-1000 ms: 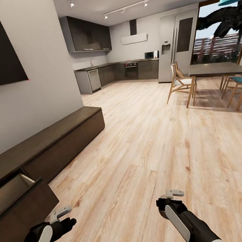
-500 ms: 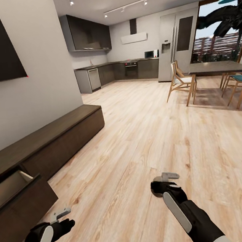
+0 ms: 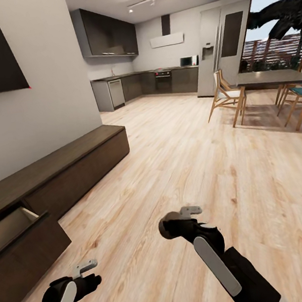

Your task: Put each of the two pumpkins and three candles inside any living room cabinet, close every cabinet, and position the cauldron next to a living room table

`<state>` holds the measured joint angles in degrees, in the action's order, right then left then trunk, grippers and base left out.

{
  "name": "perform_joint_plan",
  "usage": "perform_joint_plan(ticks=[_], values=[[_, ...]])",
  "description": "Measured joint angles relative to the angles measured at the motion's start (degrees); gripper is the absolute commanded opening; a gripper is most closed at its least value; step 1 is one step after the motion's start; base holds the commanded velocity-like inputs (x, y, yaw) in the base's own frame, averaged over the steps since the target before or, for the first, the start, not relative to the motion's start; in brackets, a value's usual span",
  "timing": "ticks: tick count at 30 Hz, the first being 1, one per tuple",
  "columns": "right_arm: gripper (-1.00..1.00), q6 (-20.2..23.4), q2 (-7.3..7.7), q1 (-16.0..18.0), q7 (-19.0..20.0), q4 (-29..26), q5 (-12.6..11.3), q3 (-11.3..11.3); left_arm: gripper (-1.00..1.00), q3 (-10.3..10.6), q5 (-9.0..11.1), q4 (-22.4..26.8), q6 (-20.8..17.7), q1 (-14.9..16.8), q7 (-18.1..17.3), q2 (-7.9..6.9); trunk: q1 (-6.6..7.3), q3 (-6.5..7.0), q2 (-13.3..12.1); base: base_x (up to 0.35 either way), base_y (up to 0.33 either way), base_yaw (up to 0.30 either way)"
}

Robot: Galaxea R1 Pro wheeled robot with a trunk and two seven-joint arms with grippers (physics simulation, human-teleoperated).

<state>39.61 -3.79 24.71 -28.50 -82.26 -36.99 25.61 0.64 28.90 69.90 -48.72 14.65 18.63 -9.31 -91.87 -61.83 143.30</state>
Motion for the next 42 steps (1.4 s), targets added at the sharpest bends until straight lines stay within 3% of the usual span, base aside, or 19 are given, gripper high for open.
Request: perform_joint_plan(ticks=[6,13,23,29,39,42], values=[[-1.0,0.5,0.1,-0.1,-0.1,-1.3,-1.8,2.1,1.0,0.1,-0.6,-1.1,0.0,0.1,-0.1,0.13,-0.16,-1.33,0.1,0.0,0.0,0.0],[-1.0,0.5,0.18,0.0,-0.2,-1.4,-2.1,2.2,1.0,0.1,-0.7,-2.5,0.2,0.6,-0.3,0.16,-0.34,-2.88,0.2,0.0,0.0,0.0],[-1.0,0.5,0.19,0.0,-0.2,-1.4,-2.2,2.0,1.0,0.3,-0.6,-9.6,3.1,3.6,-0.7,0.12,-0.59,-5.1,0.3,0.0,0.0,0.0],[-1.0,0.5,0.19,-0.1,-0.2,-1.3,-2.2,2.0,1.0,2.8,-0.6,-10.0,3.4,3.8,-0.8,0.31,-0.75,-6.43,0.4,0.0,0.0,0.0],[-1.0,0.5,0.2,0.0,-0.2,-1.3,-2.2,2.0,1.0,3.5,-0.6,-11.9,5.2,4.3,-0.9,0.72,-1.01,-8.65,0.5,0.0,0.0,0.0],[-1.0,0.5,0.2,0.0,-0.2,-1.3,-2.2,2.0,1.0,3.9,-0.6,-11.9,5.3,4.4,-1.0,1.67,-1.08,-9.31,0.6,0.0,0.0,0.0]])
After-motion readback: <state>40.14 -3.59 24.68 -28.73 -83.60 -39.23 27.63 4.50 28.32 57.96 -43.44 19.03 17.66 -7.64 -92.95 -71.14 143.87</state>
